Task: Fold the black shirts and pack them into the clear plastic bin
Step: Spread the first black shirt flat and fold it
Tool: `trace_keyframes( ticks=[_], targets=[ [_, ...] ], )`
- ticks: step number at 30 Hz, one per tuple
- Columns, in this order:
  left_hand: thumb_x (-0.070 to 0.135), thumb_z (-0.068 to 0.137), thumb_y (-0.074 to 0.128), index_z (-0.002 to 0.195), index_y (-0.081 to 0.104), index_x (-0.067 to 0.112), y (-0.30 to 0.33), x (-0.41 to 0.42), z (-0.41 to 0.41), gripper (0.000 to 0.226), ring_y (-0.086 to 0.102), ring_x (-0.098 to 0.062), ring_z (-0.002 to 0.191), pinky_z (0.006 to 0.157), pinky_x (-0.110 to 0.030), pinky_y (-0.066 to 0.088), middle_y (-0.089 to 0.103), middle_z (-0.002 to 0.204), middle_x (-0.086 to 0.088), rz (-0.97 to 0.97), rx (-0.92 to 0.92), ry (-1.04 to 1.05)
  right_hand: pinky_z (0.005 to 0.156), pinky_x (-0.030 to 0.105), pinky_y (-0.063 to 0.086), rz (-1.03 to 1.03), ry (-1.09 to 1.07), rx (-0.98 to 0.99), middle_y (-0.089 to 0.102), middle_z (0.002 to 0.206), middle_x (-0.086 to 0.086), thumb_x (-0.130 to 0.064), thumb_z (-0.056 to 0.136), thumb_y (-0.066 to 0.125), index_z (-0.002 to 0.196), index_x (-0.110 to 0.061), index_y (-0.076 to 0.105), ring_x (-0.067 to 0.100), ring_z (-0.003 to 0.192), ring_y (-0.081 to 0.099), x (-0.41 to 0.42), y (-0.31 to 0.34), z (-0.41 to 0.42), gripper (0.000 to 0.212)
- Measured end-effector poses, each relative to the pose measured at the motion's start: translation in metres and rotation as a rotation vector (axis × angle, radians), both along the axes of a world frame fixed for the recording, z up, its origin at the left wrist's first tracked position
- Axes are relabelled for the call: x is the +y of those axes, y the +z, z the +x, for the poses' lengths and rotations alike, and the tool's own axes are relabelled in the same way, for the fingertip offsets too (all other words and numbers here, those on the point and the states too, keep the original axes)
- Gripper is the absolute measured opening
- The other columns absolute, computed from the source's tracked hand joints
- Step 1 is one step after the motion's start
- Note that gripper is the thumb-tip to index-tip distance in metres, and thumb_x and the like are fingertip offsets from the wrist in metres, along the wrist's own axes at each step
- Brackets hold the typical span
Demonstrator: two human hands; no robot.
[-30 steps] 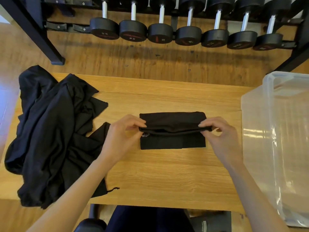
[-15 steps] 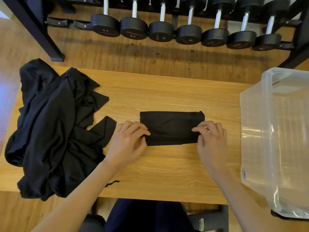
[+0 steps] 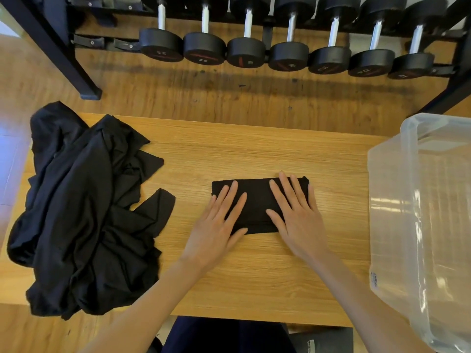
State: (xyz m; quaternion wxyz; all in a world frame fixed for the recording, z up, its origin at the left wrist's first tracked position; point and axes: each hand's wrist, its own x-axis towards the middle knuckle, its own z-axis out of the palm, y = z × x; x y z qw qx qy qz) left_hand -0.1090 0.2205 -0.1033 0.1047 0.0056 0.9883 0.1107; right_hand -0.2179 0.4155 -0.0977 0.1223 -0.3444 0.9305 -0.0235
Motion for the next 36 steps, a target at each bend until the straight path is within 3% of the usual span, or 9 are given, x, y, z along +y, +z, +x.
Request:
trace_keyframes(
  ticks=[6,9,12,16,22,26,29,33,36],
  targets=[
    [0.054,0.101,0.020,0.154,0.022,0.018,0.011,-0.005,-0.001,0.064,0.016,-0.023,0.149,0.119,-0.041,0.022,0.015,0.162,-0.009,0.104,0.045,-0.029,0.122,0.044,0.003,-0.099,-0.045,-0.065,0.013,0.162,0.000,-0.048,0.104,0.021,0.155,-0.019,0.012,0.016,0.150,0.004,-0.007,0.008,-0.010,0.059],
    [0.040,0.103,0.037,0.148,0.038,0.017,0.027,-0.019,-0.011,0.050,0.038,-0.019,0.134,0.112,-0.035,0.034,0.039,0.148,-0.006,0.327,0.169,0.250,0.122,0.039,0.003,-0.260,-0.202,-0.075,0.035,0.154,0.005,-0.037,0.105,0.033,0.153,-0.014,0.020,0.018,0.146,0.023,-0.008,0.019,-0.018,0.056],
    [0.037,0.093,0.059,0.141,0.045,0.012,0.030,-0.038,-0.028,0.056,0.045,-0.023,0.118,0.102,-0.035,0.043,0.041,0.130,-0.009,0.286,0.165,0.443,0.120,0.045,0.013,-0.219,-0.228,-0.016,0.050,0.138,0.011,-0.035,0.099,0.046,0.149,-0.011,0.028,0.027,0.134,0.041,-0.003,0.022,-0.030,0.058],
    [0.049,0.080,0.067,0.128,0.055,0.010,0.031,-0.047,-0.034,0.062,0.046,-0.024,0.111,0.102,-0.037,0.045,0.042,0.122,-0.010,0.223,0.063,0.357,0.115,0.052,0.024,-0.154,-0.233,0.010,0.055,0.111,0.012,-0.036,0.087,0.066,0.137,-0.006,0.048,0.033,0.110,0.052,0.003,0.017,-0.033,0.062],
    [0.039,0.078,0.077,0.112,0.057,0.016,0.034,-0.047,-0.042,0.046,0.045,-0.016,0.104,0.097,-0.028,0.042,0.048,0.112,0.001,0.343,-0.058,0.382,0.085,0.034,0.036,-0.242,-0.349,-0.066,0.053,0.102,0.006,-0.034,0.075,0.080,0.099,-0.010,0.065,0.028,0.098,0.047,0.005,0.025,-0.032,0.037],
    [0.029,0.085,0.072,0.105,0.043,0.022,0.050,-0.040,-0.045,0.036,0.060,-0.013,0.082,0.076,-0.038,0.054,0.063,0.095,0.002,0.445,-0.266,0.375,0.079,0.029,0.040,-0.392,-0.490,-0.322,0.052,0.085,-0.010,-0.021,0.083,0.075,0.091,-0.020,0.049,0.018,0.088,0.051,0.008,0.036,-0.018,0.028],
    [0.019,0.088,0.068,0.115,0.038,0.021,0.060,-0.037,-0.053,0.041,0.063,-0.016,0.084,0.079,-0.040,0.056,0.060,0.097,-0.002,0.600,-0.279,0.400,0.065,0.015,0.042,-0.545,-0.647,-0.477,0.054,0.085,-0.012,-0.018,0.088,0.069,0.099,-0.018,0.044,0.005,0.080,0.054,0.017,0.042,-0.011,0.028],
    [0.012,0.093,0.063,0.115,0.037,0.019,0.072,-0.025,-0.103,0.035,0.061,-0.021,0.096,0.080,-0.034,0.053,0.055,0.104,-0.002,0.885,-0.232,0.539,0.060,0.016,0.046,-0.722,-0.797,-0.501,0.056,0.089,-0.011,-0.013,0.094,0.060,0.115,-0.021,0.041,0.005,0.081,0.058,0.034,0.053,-0.008,0.030],
    [0.014,0.093,0.063,0.095,0.053,0.017,0.073,-0.007,-0.152,0.010,0.064,-0.016,0.087,0.069,-0.024,0.046,0.062,0.094,0.004,0.889,-0.129,0.515,0.057,0.011,0.044,-0.810,-0.860,-0.455,0.062,0.092,-0.005,-0.012,0.097,0.054,0.119,-0.031,0.041,0.009,0.076,0.060,0.046,0.057,-0.007,0.032]
  ],
)
